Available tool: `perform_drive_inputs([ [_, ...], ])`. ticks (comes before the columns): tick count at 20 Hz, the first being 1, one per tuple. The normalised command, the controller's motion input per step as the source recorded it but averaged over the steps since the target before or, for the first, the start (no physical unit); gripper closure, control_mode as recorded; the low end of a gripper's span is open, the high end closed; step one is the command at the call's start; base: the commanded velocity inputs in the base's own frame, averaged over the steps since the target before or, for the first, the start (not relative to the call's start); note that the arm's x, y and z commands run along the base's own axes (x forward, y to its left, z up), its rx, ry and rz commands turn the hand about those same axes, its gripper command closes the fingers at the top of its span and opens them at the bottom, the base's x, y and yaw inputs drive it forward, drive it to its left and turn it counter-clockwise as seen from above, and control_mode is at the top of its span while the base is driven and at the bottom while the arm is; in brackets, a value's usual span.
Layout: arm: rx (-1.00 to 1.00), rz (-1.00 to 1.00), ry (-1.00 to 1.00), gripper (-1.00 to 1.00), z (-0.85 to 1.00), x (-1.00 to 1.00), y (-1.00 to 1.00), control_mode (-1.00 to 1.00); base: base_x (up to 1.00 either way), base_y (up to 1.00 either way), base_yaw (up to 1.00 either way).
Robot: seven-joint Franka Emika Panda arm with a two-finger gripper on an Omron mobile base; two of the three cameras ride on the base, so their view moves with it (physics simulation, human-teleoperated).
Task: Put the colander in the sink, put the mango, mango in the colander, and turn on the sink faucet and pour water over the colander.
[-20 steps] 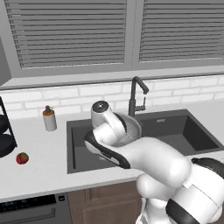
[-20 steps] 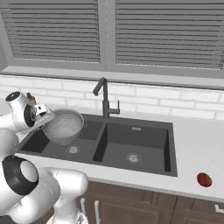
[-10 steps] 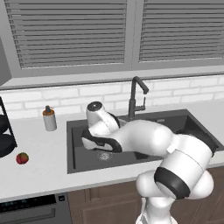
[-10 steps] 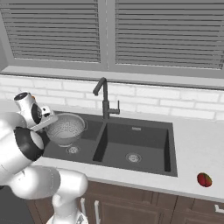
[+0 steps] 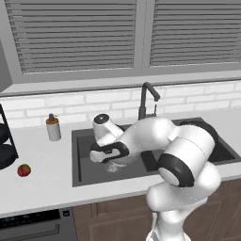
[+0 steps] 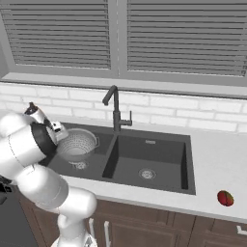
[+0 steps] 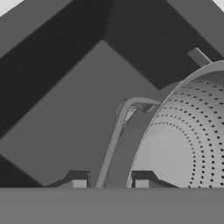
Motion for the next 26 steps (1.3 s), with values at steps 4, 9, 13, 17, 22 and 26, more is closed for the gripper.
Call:
perform_drive_inputs([
  [4, -0.01, 0.00, 0.00, 1.00, -0.37, 0.27, 0.00, -1.00, 0.00, 0.00, 0.00],
  [9, -0.02, 0.00, 0.00, 1.00, -0.33, 0.31, 0.00, -1.00, 0.00, 0.00, 0.00],
  [13, -0.04, 0.00, 0.00, 1.00, -0.31, 0.32, 0.00, -1.00, 0.00, 0.00, 0.00],
  [17, -0.05, 0.00, 0.00, 1.00, -0.36, 0.23, 0.00, -1.00, 0.00, 0.00, 0.00],
  [22, -0.08, 0.00, 0.00, 1.00, -0.43, 0.20, 0.00, -1.00, 0.00, 0.00, 0.00],
  [26, -0.07, 0.00, 0.00, 1.00, -0.43, 0.27, 0.00, -1.00, 0.00, 0.00, 0.00],
])
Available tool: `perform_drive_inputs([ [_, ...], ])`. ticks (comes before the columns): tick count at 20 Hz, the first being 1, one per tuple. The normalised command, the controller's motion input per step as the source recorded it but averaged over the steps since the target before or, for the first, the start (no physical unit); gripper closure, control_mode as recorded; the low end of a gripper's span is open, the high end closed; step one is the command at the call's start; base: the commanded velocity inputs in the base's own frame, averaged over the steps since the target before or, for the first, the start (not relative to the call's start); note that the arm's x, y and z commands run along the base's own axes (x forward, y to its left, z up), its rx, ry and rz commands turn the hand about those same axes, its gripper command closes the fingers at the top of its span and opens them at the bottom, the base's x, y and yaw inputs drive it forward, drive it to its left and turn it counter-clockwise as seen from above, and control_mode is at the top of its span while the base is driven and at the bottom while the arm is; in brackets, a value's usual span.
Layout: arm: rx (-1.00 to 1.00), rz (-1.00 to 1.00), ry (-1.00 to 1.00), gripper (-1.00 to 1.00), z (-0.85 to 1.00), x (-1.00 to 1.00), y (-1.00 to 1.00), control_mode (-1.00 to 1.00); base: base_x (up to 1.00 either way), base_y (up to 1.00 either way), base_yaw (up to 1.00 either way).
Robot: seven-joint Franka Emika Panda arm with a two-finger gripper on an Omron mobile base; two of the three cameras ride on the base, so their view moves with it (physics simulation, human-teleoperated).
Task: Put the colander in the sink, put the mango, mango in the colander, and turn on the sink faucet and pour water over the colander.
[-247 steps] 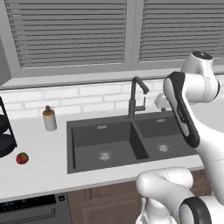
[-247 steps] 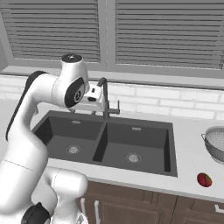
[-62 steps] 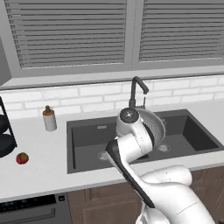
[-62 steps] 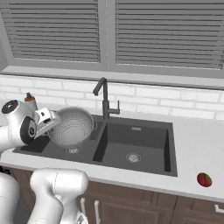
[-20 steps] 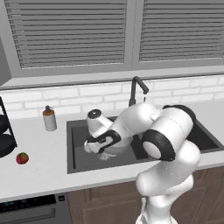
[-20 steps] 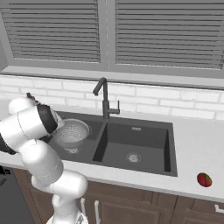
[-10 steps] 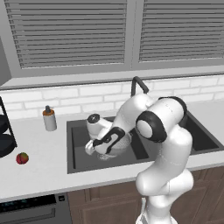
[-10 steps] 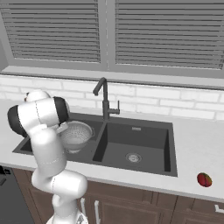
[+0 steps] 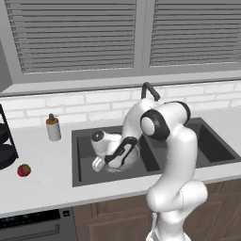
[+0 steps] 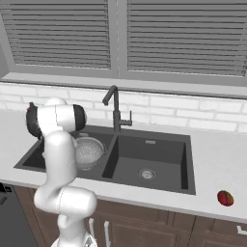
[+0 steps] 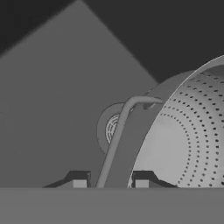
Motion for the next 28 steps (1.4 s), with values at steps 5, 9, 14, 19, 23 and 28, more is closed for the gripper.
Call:
perform_drive_inputs([
  [5, -0.02, 0.00, 0.01, 1.00, -0.36, 0.33, 0.00, -1.00, 0.00, 0.00, 0.00],
  [9, 0.00, 0.00, 0.01, 1.00, -0.38, 0.23, -0.03, -1.00, 0.00, 0.00, 0.00],
  [14, 0.00, 0.00, 0.01, 1.00, -0.33, 0.07, -0.02, -1.00, 0.00, 0.00, 0.00],
  [19, 0.00, 0.00, 0.01, 1.00, -0.06, -0.03, -0.15, -1.00, 0.00, 0.00, 0.00],
  [23, 0.00, 0.00, 0.01, 1.00, 0.00, -0.11, -0.31, -1.00, 0.00, 0.00, 0.00],
  [28, 0.00, 0.00, 0.00, 1.00, 0.00, -0.21, -0.39, -1.00, 0.00, 0.00, 0.00],
])
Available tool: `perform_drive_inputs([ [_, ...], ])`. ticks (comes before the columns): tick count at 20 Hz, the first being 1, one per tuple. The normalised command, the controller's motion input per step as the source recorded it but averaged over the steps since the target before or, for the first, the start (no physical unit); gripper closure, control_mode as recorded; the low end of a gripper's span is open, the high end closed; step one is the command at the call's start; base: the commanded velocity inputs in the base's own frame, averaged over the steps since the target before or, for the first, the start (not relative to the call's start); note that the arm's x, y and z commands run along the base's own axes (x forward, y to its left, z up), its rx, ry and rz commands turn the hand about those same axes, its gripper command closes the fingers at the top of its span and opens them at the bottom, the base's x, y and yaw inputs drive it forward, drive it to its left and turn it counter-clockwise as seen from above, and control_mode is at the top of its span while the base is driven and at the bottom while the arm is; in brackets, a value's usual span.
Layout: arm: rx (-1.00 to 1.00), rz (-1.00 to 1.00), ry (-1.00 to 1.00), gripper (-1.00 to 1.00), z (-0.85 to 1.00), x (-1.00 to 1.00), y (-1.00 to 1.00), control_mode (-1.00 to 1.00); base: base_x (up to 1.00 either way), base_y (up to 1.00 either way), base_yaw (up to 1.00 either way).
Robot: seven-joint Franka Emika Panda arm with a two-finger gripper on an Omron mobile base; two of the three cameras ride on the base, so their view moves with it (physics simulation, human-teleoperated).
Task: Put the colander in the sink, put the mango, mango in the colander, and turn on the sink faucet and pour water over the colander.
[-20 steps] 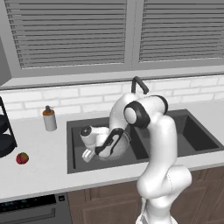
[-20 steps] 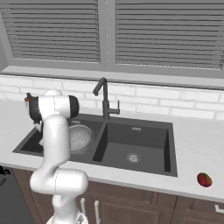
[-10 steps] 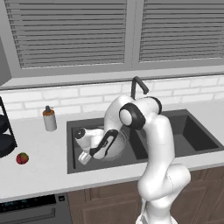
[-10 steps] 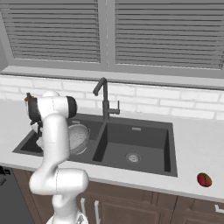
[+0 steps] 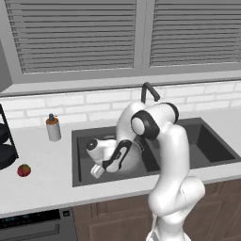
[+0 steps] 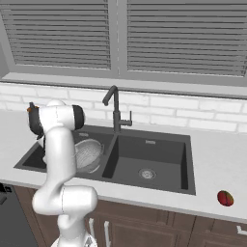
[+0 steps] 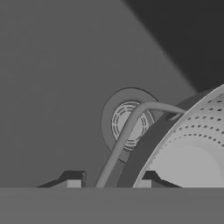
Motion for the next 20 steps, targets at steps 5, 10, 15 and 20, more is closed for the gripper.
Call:
perform_drive_inputs([
  [5, 0.04, 0.00, 0.02, 1.00, 0.00, -0.02, -0.08, -1.00, 0.00, 0.00, 0.00],
  [10, 0.09, 0.01, 0.00, -1.00, 0.00, 0.00, 0.00, -1.00, 0.00, 0.00, 0.00],
  [15, 0.08, 0.02, 0.00, -1.00, 0.02, 0.00, 0.11, -1.00, 0.00, 0.00, 0.00],
  [20, 0.07, 0.03, 0.00, -1.00, 0.38, 0.00, 0.26, -1.00, 0.00, 0.00, 0.00],
])
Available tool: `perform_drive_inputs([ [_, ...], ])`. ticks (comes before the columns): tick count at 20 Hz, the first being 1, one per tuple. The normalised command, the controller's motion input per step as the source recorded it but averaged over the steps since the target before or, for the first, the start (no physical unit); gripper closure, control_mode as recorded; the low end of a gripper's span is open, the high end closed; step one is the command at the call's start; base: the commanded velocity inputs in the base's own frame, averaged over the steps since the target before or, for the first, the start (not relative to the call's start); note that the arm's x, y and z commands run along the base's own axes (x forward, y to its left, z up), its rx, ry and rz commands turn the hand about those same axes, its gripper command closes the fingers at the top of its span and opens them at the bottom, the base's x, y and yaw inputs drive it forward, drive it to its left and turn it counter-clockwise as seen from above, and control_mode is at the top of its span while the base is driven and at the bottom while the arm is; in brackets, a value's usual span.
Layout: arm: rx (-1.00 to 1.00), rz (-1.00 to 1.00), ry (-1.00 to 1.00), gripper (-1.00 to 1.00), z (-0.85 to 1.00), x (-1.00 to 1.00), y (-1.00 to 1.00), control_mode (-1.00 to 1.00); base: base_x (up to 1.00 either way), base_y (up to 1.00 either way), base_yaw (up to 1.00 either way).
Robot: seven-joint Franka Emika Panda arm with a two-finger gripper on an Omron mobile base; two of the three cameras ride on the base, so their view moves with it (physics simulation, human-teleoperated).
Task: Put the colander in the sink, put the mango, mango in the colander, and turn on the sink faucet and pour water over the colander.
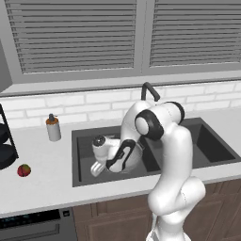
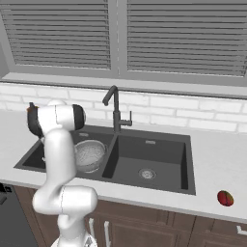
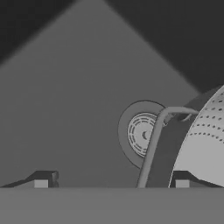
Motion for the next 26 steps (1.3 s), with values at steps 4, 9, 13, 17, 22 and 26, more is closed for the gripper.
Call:
perform_drive_inputs([
  [4, 0.07, 0.01, 0.00, -1.00, 0.80, -0.05, 0.33, -1.00, 0.00, 0.00, 0.00],
  [9, 0.03, 0.00, -0.05, -1.00, 1.00, -0.15, 0.28, -1.00, 0.00, 0.00, 0.00],
  [13, 0.00, 0.00, -0.05, -1.00, 0.91, -0.03, 0.06, -1.00, 0.00, 0.00, 0.00],
  [17, 0.00, 0.00, -0.03, -1.00, 1.00, -0.19, 0.05, -1.00, 0.00, 0.00, 0.00],
  [22, 0.03, 0.00, 0.00, -1.00, 0.95, -0.28, 0.23, -1.00, 0.00, 0.00, 0.00],
  [26, 0.09, 0.00, 0.03, -1.00, 0.63, -0.44, 0.51, -1.00, 0.00, 0.00, 0.00],
])
